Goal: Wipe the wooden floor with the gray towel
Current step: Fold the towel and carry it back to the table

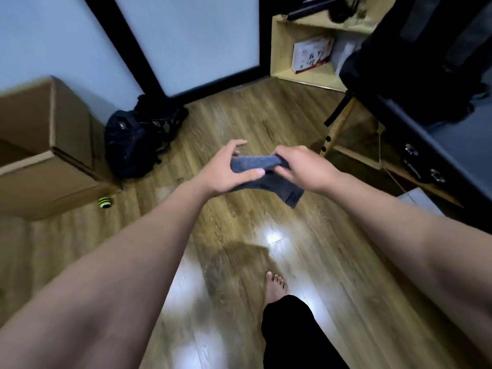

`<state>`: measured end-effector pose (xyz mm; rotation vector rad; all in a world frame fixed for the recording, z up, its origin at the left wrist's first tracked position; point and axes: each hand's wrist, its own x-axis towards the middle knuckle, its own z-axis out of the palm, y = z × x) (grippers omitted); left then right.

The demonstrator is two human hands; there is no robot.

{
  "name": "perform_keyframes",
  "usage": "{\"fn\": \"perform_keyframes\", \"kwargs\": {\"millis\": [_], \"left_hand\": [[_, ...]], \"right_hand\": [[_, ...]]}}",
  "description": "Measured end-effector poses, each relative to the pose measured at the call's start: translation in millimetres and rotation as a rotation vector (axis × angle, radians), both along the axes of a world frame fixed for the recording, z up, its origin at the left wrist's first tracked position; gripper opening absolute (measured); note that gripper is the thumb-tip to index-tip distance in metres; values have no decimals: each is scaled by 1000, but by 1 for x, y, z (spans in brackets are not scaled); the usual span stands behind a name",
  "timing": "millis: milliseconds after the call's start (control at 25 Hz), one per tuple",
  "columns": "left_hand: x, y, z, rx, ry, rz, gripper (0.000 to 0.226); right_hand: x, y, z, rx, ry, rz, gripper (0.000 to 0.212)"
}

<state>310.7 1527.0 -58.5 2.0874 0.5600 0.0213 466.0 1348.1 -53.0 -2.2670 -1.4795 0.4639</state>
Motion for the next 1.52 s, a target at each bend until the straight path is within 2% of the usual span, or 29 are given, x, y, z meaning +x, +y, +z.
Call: {"fn": "perform_keyframes", "kwargs": {"millis": [40,80,160,240,400,560,760,960,1160,1520], "left_hand": [[-18,-7,21,106,37,-73,78],[-35,-14,38,219,63,-132,78],[-67,-31,66,407,99,-175,56],[-105,-49,88,495,125,-127,43],[-161,-88,108,297,50,-43,18],[-183,-133,126,178,108,-120,16],[-179,-185,138,121,183,-254,13],[-137,-226,150,-32,131,-232,17],[-71,-266,149,-34,144,-286,13],[83,-327,129,-8,134,-272,16]], "right_hand": [[-18,1,26,-7,-25,30,20],[-33,0,48,-13,-43,54,20],[-63,-11,85,-46,-83,93,19],[-95,-35,114,-96,-128,121,22],[-154,-91,140,-146,-180,115,27],[-195,-158,151,-187,-157,21,29],[-215,-235,156,-159,-9,-126,29],[-185,-283,168,-135,10,-261,21],[-134,-328,164,-123,11,-316,20],[23,-394,148,-139,54,-317,16]]}}
